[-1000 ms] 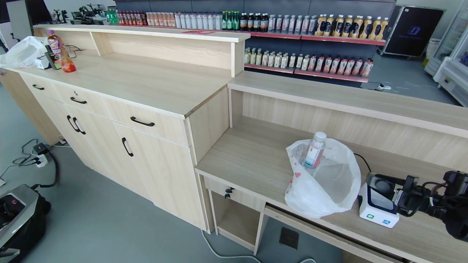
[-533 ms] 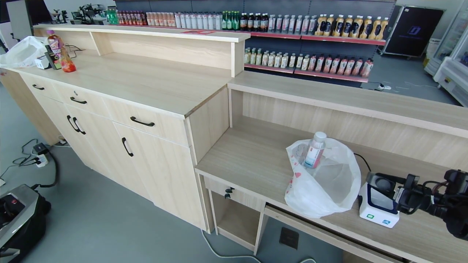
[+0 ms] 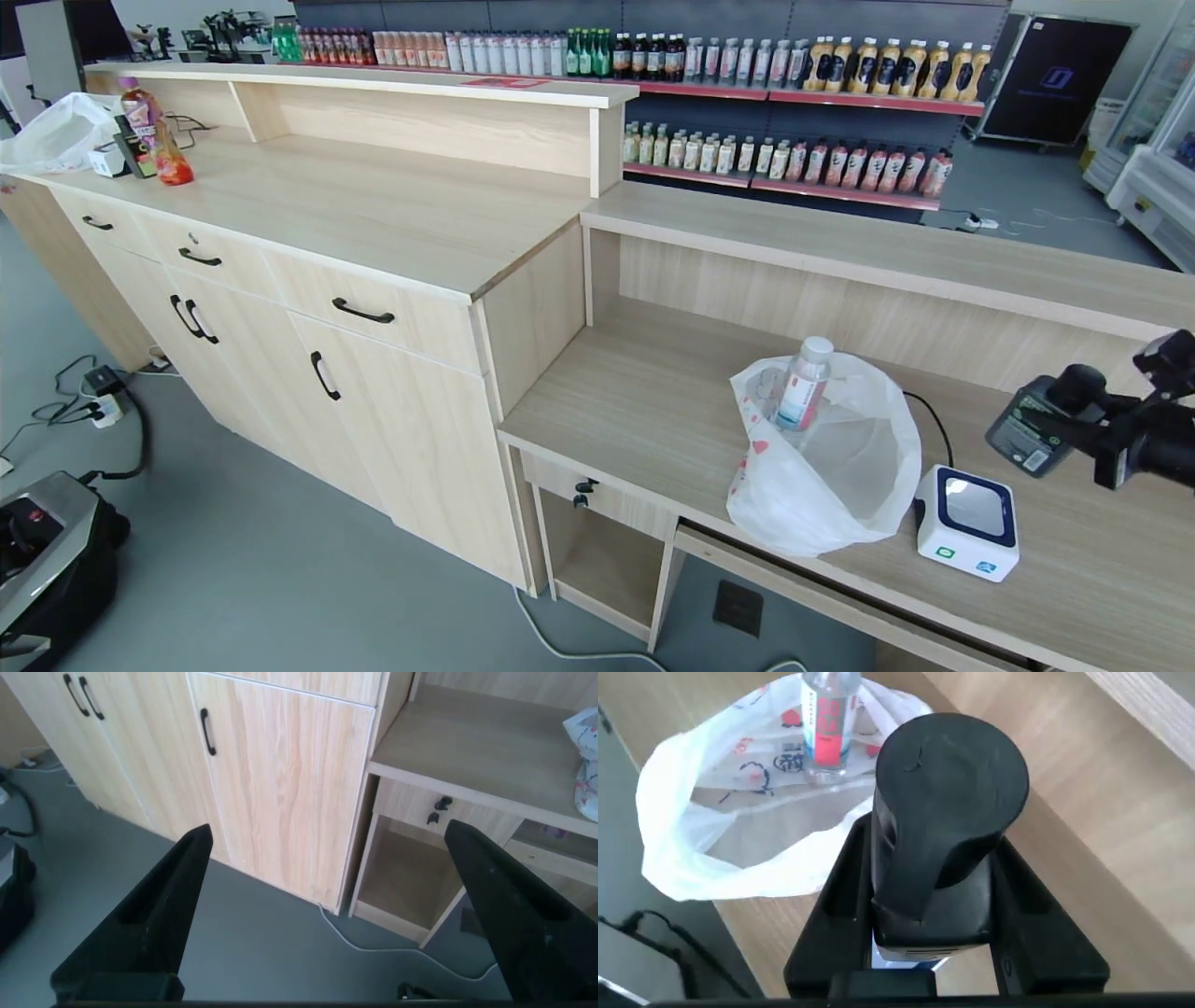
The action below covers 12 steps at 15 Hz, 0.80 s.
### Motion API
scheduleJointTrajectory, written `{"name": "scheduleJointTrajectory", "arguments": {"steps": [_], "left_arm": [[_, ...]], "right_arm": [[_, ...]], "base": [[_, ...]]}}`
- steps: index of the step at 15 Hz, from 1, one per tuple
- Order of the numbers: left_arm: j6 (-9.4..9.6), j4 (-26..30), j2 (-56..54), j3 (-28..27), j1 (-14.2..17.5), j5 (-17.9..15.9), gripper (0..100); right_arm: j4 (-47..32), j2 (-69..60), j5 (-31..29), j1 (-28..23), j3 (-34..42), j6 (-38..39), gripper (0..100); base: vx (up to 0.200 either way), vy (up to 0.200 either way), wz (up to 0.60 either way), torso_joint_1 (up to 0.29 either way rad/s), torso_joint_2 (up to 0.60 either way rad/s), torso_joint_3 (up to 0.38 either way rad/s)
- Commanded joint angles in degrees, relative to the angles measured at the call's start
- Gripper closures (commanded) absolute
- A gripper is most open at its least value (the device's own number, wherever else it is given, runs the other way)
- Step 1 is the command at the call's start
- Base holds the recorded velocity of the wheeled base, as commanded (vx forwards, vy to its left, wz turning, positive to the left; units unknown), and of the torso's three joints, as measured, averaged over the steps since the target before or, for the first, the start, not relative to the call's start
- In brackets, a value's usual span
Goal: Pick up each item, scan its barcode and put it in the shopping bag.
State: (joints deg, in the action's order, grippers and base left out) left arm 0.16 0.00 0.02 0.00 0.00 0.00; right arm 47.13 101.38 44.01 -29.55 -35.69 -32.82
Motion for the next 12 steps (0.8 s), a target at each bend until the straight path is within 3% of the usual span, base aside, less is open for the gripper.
{"name": "scheduleJointTrajectory", "arguments": {"steps": [1, 2, 4, 5, 9, 10, 11, 12], "left_arm": [[0.02, 0.00, -0.02, 0.00, 0.00, 0.00, 0], [0.02, 0.00, -0.02, 0.00, 0.00, 0.00, 0], [-0.07, 0.00, -0.02, 0.00, 0.00, 0.00, 0], [0.02, 0.00, -0.02, 0.00, 0.00, 0.00, 0], [0.02, 0.00, -0.02, 0.00, 0.00, 0.00, 0], [0.02, 0.00, -0.02, 0.00, 0.00, 0.00, 0], [0.02, 0.00, -0.02, 0.00, 0.00, 0.00, 0], [0.02, 0.00, -0.02, 0.00, 0.00, 0.00, 0]], "right_arm": [[-8.19, -16.47, -20.45, -0.42, 1.77, 17.79, 100], [-7.75, -17.71, -30.91, 2.83, 2.65, 23.15, 100], [0.95, -18.32, -49.11, 9.51, 9.50, 22.89, 100], [1.56, -18.76, -52.80, 11.97, 10.29, 22.89, 100], [1.65, -19.99, -52.88, 14.78, 10.29, 13.31, 100], [1.65, -19.99, -52.88, 14.78, 10.29, 13.31, 100], [1.65, -19.81, -47.61, 16.01, 10.47, 9.88, 100], [1.83, -18.85, -47.17, 17.25, 10.21, 7.24, 100]], "base": [[0.000, 0.000, 0.00, 0.000, 0.00, 0.000], [0.000, 0.000, 0.00, 0.000, 0.00, 0.000], [0.000, 0.000, 0.00, 0.000, 0.00, 0.000], [0.000, 0.000, 0.00, 0.000, 0.00, 0.000], [0.000, 0.000, 0.00, 0.000, 0.00, 0.000], [0.000, 0.000, 0.60, -0.007, 0.01, 0.002], [0.000, 0.000, 0.60, -0.007, 0.00, 0.007], [0.000, 0.000, 0.60, -0.007, 0.00, -0.002]]}}
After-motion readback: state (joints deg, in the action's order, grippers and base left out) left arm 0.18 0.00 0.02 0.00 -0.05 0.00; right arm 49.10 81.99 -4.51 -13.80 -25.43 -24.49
